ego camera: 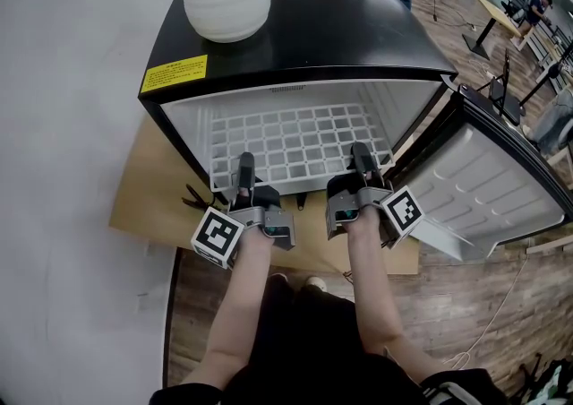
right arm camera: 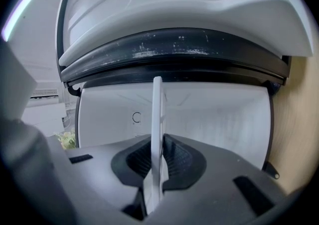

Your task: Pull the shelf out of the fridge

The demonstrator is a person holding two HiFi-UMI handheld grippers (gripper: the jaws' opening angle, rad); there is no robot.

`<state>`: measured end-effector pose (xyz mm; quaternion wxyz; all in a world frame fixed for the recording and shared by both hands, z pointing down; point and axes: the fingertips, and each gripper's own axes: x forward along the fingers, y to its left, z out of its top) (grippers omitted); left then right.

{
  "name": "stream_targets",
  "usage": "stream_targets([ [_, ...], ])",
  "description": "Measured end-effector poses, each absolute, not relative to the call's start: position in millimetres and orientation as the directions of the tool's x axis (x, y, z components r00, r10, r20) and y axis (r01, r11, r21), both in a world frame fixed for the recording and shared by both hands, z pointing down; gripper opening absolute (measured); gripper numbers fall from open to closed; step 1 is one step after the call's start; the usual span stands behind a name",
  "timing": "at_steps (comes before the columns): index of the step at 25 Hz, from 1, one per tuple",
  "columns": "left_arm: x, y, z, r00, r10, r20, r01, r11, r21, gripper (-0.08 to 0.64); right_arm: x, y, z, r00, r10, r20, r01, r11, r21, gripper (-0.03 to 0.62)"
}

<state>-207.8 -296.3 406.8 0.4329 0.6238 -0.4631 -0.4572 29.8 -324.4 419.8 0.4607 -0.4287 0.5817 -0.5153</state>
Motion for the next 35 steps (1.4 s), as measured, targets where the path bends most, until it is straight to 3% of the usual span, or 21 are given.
stream_targets([
  [35, -206.6, -297.0, 408.3, 0.161, -0.972, -0.173, -0.180, -0.201, 0.963, 0.044, 30.4, -324.4, 421.7, -0.204, -0.974, -0.101, -0.018, 0.106, -0.994, 0.014],
])
